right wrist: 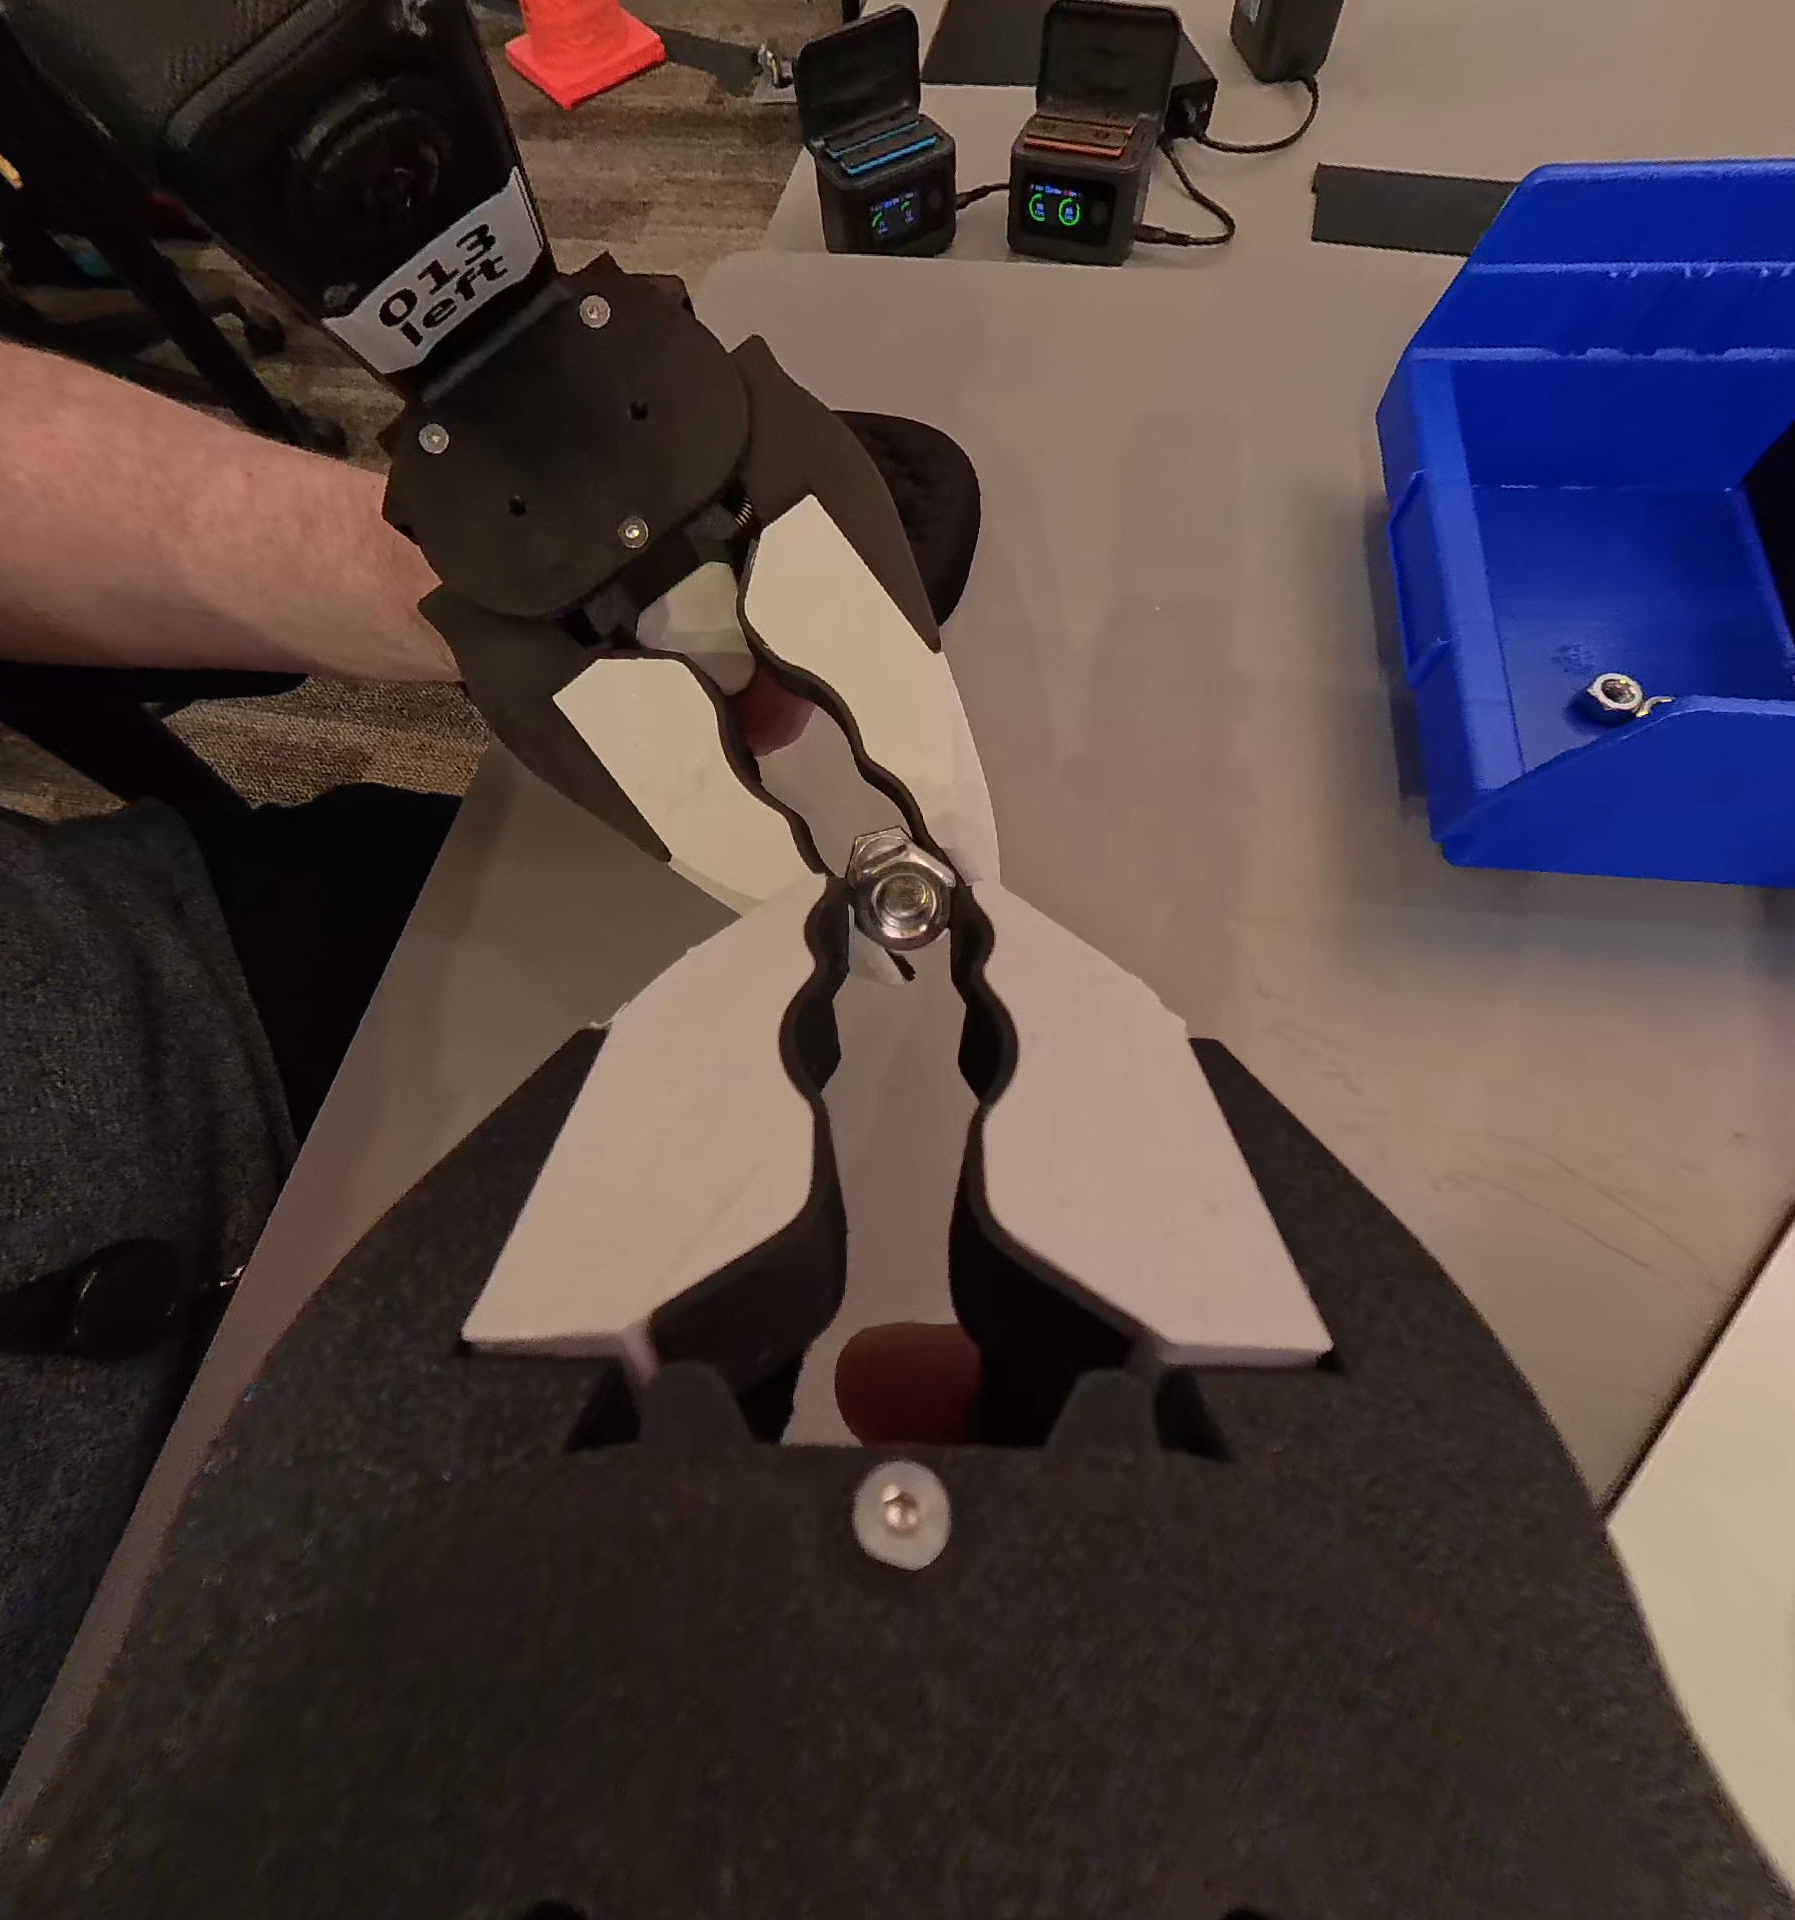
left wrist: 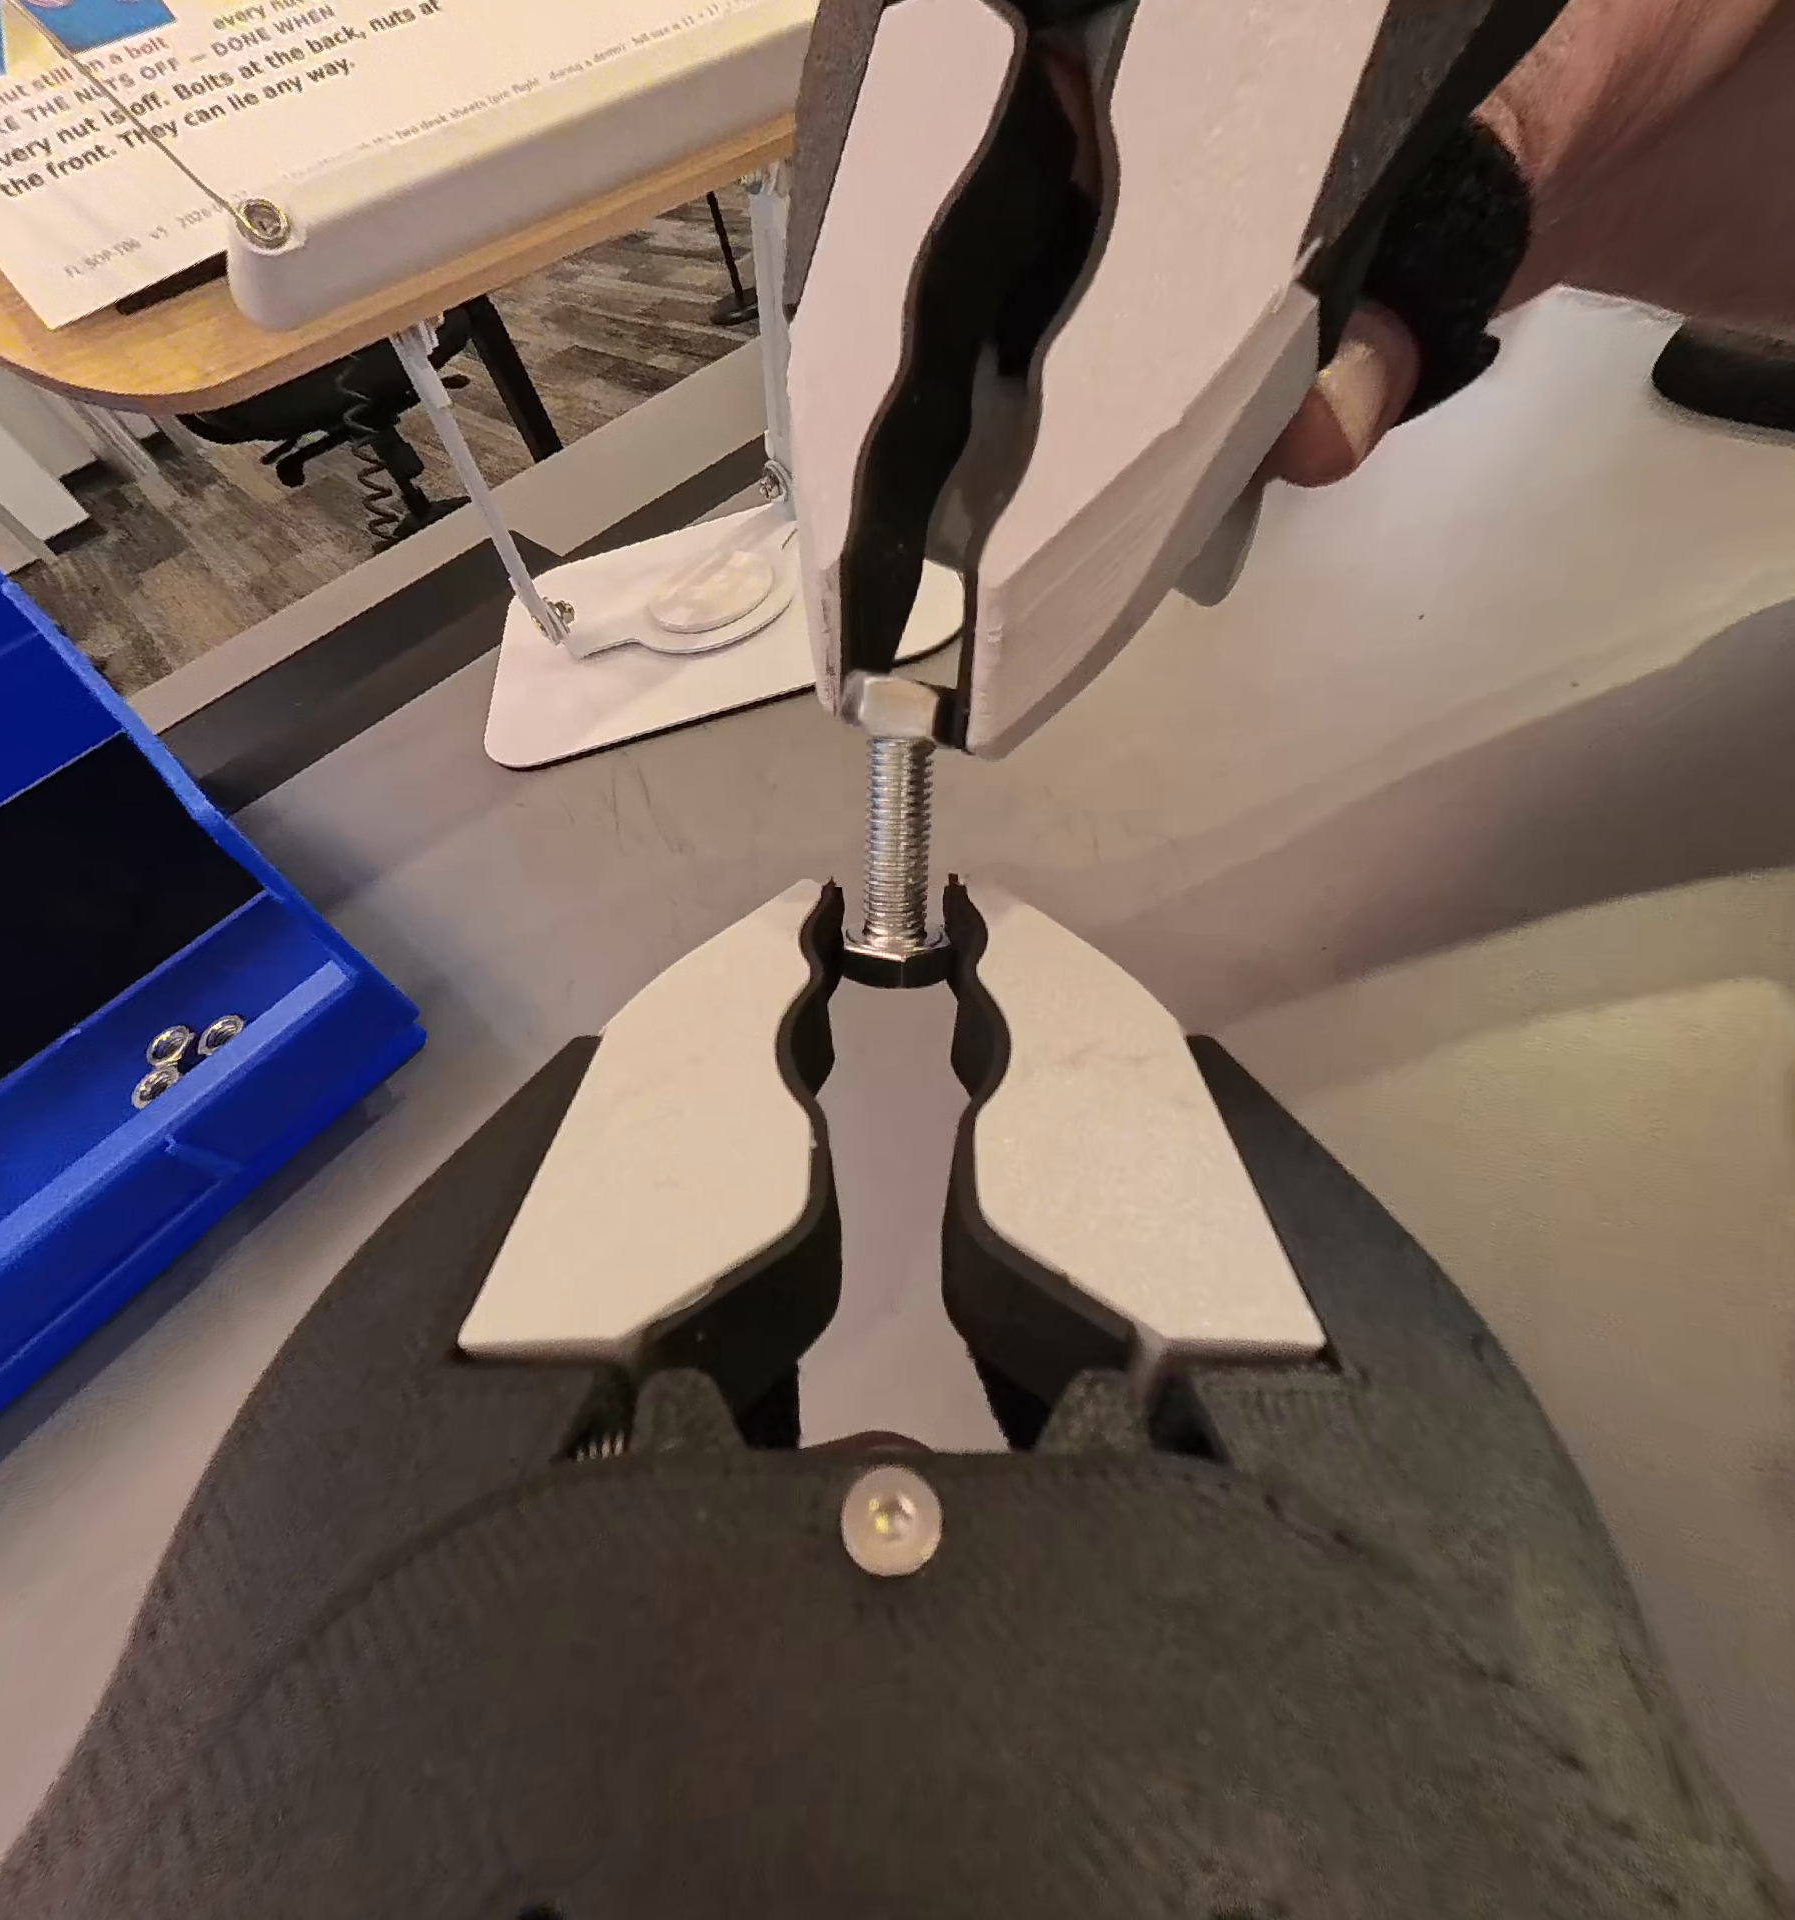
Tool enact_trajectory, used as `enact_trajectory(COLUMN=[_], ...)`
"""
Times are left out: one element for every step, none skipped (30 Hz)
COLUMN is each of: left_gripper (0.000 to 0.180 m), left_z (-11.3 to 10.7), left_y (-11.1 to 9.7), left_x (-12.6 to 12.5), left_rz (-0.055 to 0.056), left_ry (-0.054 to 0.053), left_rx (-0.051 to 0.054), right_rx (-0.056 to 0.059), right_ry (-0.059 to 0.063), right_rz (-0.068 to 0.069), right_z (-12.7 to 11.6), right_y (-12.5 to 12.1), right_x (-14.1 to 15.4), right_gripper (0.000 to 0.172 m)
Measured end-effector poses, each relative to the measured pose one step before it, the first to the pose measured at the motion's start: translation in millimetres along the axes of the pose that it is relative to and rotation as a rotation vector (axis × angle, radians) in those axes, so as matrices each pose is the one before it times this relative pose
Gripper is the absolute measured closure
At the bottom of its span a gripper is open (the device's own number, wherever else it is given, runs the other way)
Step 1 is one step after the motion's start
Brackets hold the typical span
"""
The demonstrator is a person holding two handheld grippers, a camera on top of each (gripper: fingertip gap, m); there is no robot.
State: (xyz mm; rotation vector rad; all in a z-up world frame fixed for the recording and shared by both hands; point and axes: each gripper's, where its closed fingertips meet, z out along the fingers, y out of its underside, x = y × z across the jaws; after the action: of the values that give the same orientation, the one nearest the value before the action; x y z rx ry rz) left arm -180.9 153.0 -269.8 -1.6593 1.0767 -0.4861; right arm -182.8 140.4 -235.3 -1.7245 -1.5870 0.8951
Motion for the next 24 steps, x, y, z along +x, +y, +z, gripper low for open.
enact_trajectory(left_gripper=[0.162,0.162,0.162,0.162,0.162,0.162,0.162,0.162,0.162,0.162,0.162,0.162,0.162,0.162,0.162,0.162,0.162,0.162,0.162,0.162,0.162,0.162,0.162,0.162], left_z=[0.09,0.21,0.31,0.22,0.38,0.38,0.50,0.45,0.76,0.89,0.54,-0.09,-0.49,-0.39,-0.01,0.61,0.83,0.61,0.29,0.03,0.08,0.31,0.01,-0.29], left_y=[0.32,0.40,0.56,0.17,-0.16,0.09,0.50,0.76,0.79,0.70,0.57,0.21,0.07,0.47,0.60,0.97,0.84,0.50,0.03,-0.73,-0.93,-0.70,-0.74,-0.91], left_x=[0.34,0.25,0.65,0.96,0.97,0.72,0.76,0.64,0.65,0.31,-0.88,-1.28,-1.11,-0.88,-0.59,-0.07,-0.27,-0.03,0.31,0.06,-0.57,-0.19,-0.13,-0.64], left_rz=[0.0064,0.0057,0.0042,0.0015,0.0024,0.0050,0.0124,0.0145,0.0129,0.0097,0.0025,0.0018,0.0036,0.0055,0.0115,0.0098,0.0075,0.0002,-0.0066,-0.0021,-0.0020,-0.0029,-0.0019,-0.0036], left_ry=[-0.0005,-0.0014,0.0030,0.0043,0.0050,0.0026,-0.0003,-0.0031,-0.0046,-0.0073,-0.0108,-0.0103,-0.0083,-0.0089,-0.0104,-0.0070,-0.0080,-0.0026,0.0043,-0.0002,-0.0057,-0.0024,-0.0007,-0.0017], left_rx=[-0.0020,-0.0045,-0.0048,-0.0004,0.0000,-0.0053,-0.0091,-0.0106,-0.0084,-0.0091,-0.0073,-0.0024,-0.0015,-0.0041,-0.0071,-0.0094,-0.0061,0.0001,0.0035,0.0066,0.0031,0.0011,0.0035,0.0062], right_rx=[-0.0025,-0.0071,-0.0118,-0.0118,-0.0120,-0.0160,-0.0230,-0.0269,-0.0226,-0.0210,-0.0142,-0.0005,0.0061,0.0066,0.0101,0.0159,0.0185,0.0177,0.0142,0.0133,0.0127,0.0134,0.0140,0.0131], right_ry=[-0.0018,-0.0013,-0.0035,-0.0041,-0.0056,-0.0036,0.0009,0.0008,-0.0011,0.0012,0.0023,-0.0012,-0.0031,-0.0009,-0.0022,-0.0065,-0.0078,-0.0029,-0.0009,0.0011,0.0039,0.0014,-0.0021,0.0025], right_rz=[-0.0056,-0.0053,-0.0071,-0.0115,-0.0145,-0.0194,-0.0274,-0.0279,-0.0277,-0.0181,0.0041,0.0165,0.0214,0.0259,0.0255,0.0322,0.0362,0.0293,0.0235,0.0215,0.0228,0.0223,0.0162,0.0032], right_z=[0.06,0.12,-0.12,-0.36,-0.56,-0.60,-0.30,-0.20,0.07,0.12,0.39,0.22,0.32,0.39,0.54,0.53,0.55,0.31,-0.15,-0.47,-0.69,-0.68,-0.59,-0.30], right_y=[0.20,0.63,1.04,0.73,0.51,0.83,1.43,1.73,1.19,1.11,0.67,-0.22,-0.03,0.80,1.03,0.80,0.53,0.73,0.81,0.33,-0.16,-0.67,-1.14,-1.16], right_x=[-0.34,-0.11,-0.38,-0.56,-0.73,-0.60,-0.29,-0.41,-0.73,0.11,1.03,0.60,0.43,0.88,0.56,0.11,-0.05,0.29,0.30,0.37,0.60,0.29,-0.18,0.09], right_gripper=[0.154,0.154,0.154,0.154,0.154,0.154,0.154,0.154,0.154,0.154,0.154,0.154,0.154,0.154,0.154,0.154,0.154,0.154,0.154,0.154,0.154,0.154,0.154,0.154])
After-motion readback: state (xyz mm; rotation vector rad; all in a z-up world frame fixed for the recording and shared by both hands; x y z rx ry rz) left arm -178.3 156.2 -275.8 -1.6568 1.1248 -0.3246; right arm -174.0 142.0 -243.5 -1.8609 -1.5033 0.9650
